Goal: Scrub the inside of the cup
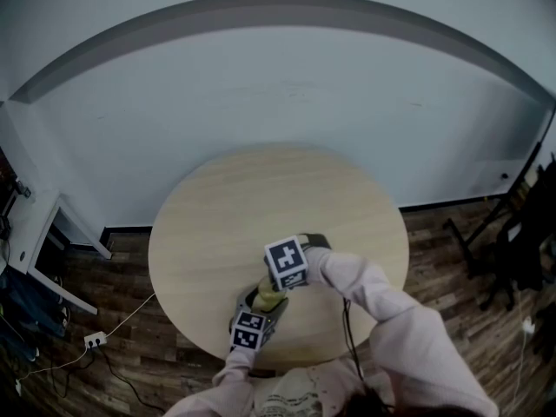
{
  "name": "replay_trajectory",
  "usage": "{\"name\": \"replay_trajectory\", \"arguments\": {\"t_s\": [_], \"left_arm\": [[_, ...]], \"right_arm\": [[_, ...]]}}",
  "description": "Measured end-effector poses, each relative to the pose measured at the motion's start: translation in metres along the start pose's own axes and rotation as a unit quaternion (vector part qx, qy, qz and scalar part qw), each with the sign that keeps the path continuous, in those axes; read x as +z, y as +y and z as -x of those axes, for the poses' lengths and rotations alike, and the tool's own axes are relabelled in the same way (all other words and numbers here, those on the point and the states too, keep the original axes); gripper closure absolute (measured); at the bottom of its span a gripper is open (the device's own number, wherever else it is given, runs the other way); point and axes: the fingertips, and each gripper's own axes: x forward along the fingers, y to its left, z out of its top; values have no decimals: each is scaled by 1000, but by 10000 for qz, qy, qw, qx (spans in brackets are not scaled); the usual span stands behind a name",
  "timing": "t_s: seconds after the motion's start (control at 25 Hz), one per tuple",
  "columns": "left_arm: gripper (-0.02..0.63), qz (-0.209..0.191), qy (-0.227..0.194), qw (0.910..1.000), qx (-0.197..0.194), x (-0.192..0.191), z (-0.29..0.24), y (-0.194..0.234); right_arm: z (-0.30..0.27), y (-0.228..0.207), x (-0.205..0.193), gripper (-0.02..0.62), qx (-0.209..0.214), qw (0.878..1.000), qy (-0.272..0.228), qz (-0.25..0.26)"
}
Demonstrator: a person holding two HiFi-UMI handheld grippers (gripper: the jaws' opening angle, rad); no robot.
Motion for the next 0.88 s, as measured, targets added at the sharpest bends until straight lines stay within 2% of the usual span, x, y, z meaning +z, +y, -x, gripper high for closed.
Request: {"name": "replay_trajectory", "arguments": {"t_s": [0.2, 0.36, 0.56, 0.88], "left_arm": [[253, -16, 1, 10000, 2, 1, -1, 1], [253, -7, -2, 10000, 4, 0, 0, 1], [255, 2, -17, 10000, 17, 0, 0, 0], [255, 17, -20, 10000, 55, -1, 0, 1]], "right_arm": [[3, 1, 2, 569, -259, 9952, 211, 921], [-2, -1, 1, 569, -396, 9885, 479, 1382], [-10, 0, -7, 569, -407, 9826, 756, 1647], [-13, -5, -8, 569, -404, 9860, 763, 1424]]}}
